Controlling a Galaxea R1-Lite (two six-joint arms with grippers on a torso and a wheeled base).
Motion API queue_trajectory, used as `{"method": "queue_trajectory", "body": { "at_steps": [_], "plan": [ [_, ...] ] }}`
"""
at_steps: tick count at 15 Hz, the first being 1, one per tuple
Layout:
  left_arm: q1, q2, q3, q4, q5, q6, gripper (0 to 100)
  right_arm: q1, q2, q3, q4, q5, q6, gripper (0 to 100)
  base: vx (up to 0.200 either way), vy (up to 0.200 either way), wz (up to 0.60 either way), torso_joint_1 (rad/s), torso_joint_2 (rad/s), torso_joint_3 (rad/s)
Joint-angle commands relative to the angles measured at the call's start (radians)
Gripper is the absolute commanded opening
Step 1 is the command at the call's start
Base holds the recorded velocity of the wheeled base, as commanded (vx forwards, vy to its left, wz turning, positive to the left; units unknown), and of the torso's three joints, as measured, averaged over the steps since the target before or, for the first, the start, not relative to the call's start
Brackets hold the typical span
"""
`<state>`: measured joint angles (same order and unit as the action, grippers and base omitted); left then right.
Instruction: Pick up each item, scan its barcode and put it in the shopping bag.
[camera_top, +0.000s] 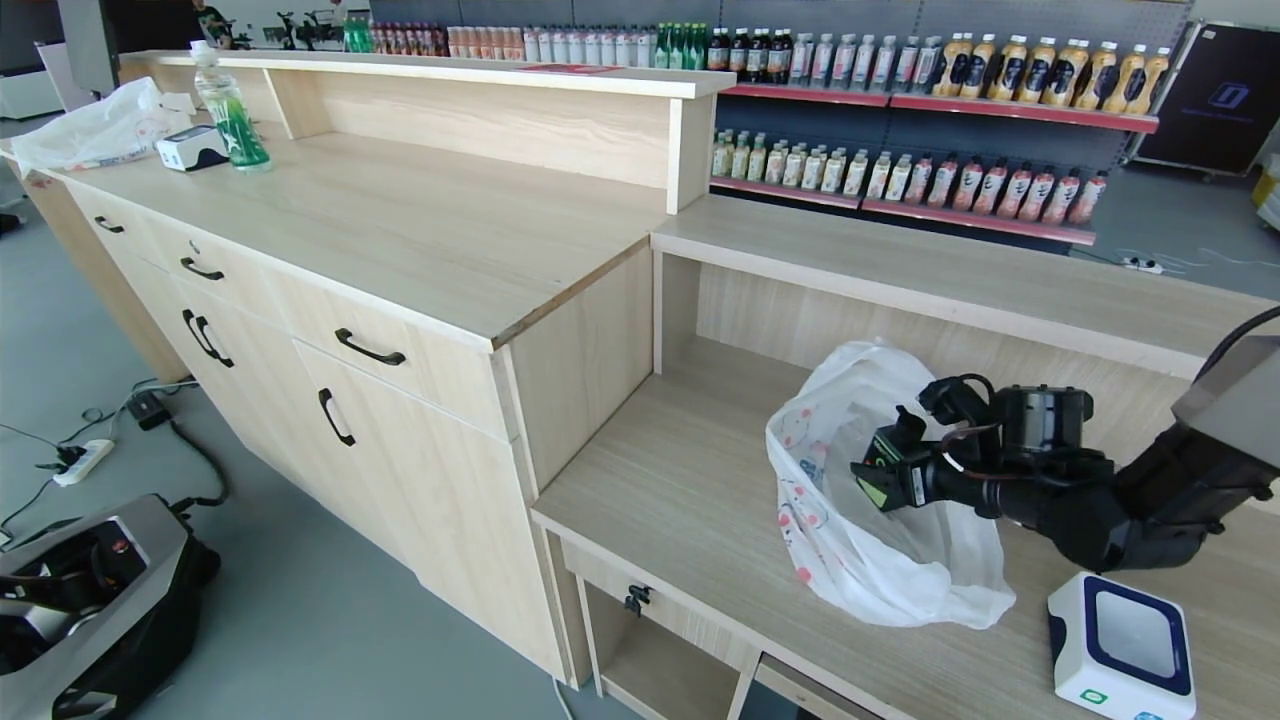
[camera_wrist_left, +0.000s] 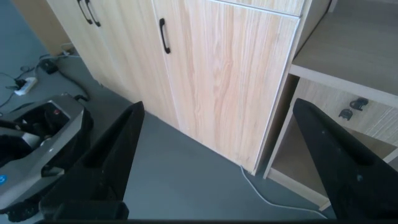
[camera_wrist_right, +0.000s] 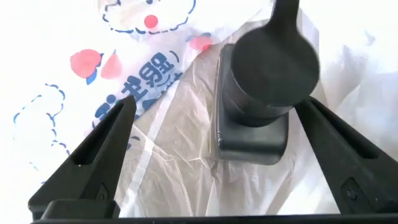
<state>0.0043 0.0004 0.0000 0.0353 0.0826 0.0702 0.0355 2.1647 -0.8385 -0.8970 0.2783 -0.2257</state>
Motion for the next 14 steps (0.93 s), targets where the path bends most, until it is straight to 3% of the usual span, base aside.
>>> {"method": "queue_trajectory", "body": {
  "at_steps": [1,3,4,7,11,14],
  "plan": [
    [0.000,0.000,0.000,0.000,0.000,0.000,100,0.009,-0.267,0.113,0.033,0.005,-0.046,100,0.000,0.000,0.00,0.000,0.00,0.000],
    [0.000,0.000,0.000,0.000,0.000,0.000,100,0.001,-0.373,0.150,0.063,0.004,-0.072,100,0.000,0.000,0.00,0.000,0.00,0.000],
    [0.000,0.000,0.000,0.000,0.000,0.000,100,-0.043,-0.580,0.191,0.170,0.001,-0.075,100,0.000,0.000,0.00,0.000,0.00,0.000],
    [0.000,0.000,0.000,0.000,0.000,0.000,100,-0.123,-0.829,0.220,0.375,-0.008,-0.159,100,0.000,0.000,0.00,0.000,0.00,0.000],
    [0.000,0.000,0.000,0.000,0.000,0.000,100,-0.212,-0.994,0.164,0.506,-0.016,-0.173,100,0.000,0.000,-0.60,-0.006,0.00,0.001],
    [0.000,0.000,0.000,0.000,0.000,0.000,100,-0.339,-1.059,0.119,0.589,-0.031,-0.182,100,0.000,0.000,-0.60,0.004,0.00,0.001]
  ]
}}
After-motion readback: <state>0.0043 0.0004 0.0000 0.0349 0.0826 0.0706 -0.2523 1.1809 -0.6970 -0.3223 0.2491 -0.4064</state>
